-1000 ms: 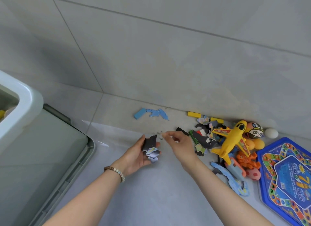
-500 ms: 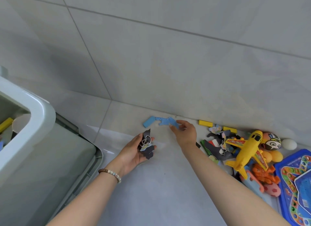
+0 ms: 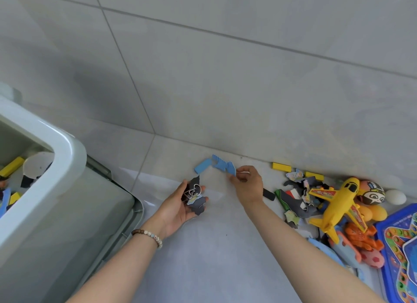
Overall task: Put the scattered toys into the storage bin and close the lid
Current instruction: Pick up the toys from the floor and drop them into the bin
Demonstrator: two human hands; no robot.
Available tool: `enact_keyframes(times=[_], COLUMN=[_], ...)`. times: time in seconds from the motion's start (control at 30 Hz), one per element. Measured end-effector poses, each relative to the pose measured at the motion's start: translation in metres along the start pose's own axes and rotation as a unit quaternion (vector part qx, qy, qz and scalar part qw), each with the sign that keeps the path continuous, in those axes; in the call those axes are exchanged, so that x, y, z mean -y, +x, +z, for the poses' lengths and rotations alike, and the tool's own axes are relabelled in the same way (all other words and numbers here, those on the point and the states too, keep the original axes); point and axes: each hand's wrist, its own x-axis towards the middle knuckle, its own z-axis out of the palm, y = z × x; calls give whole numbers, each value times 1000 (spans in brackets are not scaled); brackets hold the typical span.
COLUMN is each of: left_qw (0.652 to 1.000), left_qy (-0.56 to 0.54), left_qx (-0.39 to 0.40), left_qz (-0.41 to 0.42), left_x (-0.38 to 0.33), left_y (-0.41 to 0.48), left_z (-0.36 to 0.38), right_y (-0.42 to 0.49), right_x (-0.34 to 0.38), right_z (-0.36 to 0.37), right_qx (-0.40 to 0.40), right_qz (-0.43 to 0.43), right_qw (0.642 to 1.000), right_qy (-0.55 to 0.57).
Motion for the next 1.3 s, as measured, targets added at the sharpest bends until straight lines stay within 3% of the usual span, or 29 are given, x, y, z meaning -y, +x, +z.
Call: enact_keyframes(times=[0.07, 0.13, 0.23, 0.27, 0.4, 0.47, 0.63, 0.8, 0.93, 1.17, 1.3], left_qw=[1000, 1000, 1000, 1000, 998, 997, 994, 994, 994, 996, 998], left_qy=[-7, -20, -17, -7, 46, 53, 48, 26, 40, 60, 57], left_qx=[-3, -3, 11, 9, -18, -34, -70, -76, -79, -51, 2], left_qz=[-1, 3, 9, 15, 47, 50, 74, 73, 70, 47, 13], left_x=[0, -2, -7, -8, -12, -13, -14, -14, -16, -13, -8], left_y=[-1, -1, 0, -1, 0, 1, 0, -3, -7, -11, -8], left_z=[0, 2, 4, 4, -5, -10, -22, -32, -38, -29, -3], right_y=[-10, -24, -42, -44, -25, -12, 8, -3, -14, -28, -42], right_x=[5, 13, 19, 19, 21, 25, 28, 31, 28, 43, 55], right_z=[-1, -2, 2, 4, 8, 16, 55, 71, 77, 49, 20], right_qx=[11, 75, 221, 233, 136, 127, 83, 20, 38, 71, 207], right_qz=[36, 71, 85, 70, -23, -41, -4, -24, -47, 12, -1], right_qw=[994, 980, 966, 968, 990, 991, 995, 986, 990, 986, 971], right_qy=[106, 168, 100, 67, 29, 13, -62, -164, -126, 148, 123])
